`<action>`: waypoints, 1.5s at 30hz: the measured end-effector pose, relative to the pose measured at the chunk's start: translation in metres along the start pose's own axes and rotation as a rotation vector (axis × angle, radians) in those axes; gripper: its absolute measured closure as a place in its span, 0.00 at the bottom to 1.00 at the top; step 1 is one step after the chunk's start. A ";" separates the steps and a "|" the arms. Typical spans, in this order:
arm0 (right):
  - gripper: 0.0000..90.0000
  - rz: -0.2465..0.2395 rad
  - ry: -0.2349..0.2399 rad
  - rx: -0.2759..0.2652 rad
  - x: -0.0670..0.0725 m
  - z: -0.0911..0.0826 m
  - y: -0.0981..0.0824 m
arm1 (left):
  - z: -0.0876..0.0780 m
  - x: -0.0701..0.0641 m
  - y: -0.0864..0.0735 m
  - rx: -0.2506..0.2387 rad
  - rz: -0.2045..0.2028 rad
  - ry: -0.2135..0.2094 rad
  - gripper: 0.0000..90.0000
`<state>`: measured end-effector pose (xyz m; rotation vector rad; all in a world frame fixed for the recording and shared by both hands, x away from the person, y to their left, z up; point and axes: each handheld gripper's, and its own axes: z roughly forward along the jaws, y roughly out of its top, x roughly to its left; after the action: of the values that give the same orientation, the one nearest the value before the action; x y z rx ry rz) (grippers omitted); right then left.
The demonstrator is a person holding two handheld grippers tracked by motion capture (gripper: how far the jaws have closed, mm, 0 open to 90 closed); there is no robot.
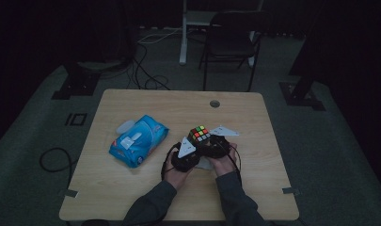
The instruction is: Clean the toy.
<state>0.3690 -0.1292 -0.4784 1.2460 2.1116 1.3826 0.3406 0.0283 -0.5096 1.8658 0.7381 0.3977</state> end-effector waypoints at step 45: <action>0.38 0.006 -0.014 -0.002 -0.007 -0.005 -0.002 | -0.006 0.002 -0.010 0.027 0.009 -0.007 0.95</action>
<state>0.3686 -0.1385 -0.4791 1.2584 2.0988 1.3737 0.3355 0.0359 -0.5164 1.8953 0.7337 0.3885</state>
